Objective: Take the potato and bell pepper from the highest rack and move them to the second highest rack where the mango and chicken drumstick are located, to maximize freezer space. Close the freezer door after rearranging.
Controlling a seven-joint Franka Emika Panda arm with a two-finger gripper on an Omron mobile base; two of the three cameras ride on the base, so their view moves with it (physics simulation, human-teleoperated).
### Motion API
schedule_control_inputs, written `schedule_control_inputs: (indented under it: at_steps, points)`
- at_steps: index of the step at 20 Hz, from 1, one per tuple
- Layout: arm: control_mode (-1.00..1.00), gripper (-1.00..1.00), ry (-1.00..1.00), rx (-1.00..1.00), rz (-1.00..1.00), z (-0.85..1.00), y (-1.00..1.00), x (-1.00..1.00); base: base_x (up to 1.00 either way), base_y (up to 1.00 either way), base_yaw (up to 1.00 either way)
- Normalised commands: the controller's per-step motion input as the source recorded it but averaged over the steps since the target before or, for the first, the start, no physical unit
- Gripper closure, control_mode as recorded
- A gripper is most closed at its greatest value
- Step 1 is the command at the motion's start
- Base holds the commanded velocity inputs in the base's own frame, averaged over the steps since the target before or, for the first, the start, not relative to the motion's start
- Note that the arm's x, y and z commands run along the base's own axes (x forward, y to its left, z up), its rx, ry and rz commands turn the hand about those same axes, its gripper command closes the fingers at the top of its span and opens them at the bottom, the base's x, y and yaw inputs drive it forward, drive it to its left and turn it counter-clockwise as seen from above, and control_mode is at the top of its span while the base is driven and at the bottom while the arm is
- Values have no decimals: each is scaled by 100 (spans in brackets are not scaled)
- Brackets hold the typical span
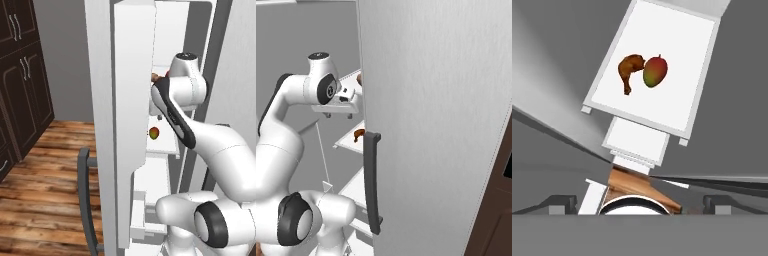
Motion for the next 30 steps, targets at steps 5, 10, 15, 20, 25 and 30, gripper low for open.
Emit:
schedule_control_inputs:
  at_steps: [5, 10, 15, 20, 25, 30]
  points:
    - [-100, -100, -13, 5, -1, 24, -1, 47, 0, 0, 0]
    - [-100, -100, -16, 6, 0, 35, -13, 47, 0, 0, 0]
    - [-100, -100, -6, 0, 0, 33, -15, 31, 0, 0, 0]
    - [-100, -100, 0, 0, 0, 29, 0, 24, 0, 0, 0]
    - [-100, -100, 0, 0, 0, 32, 0, 26, 0, 0, 0]
    - [-100, -100, 0, 0, 0, 11, 0, 21, 0, 0, 0]
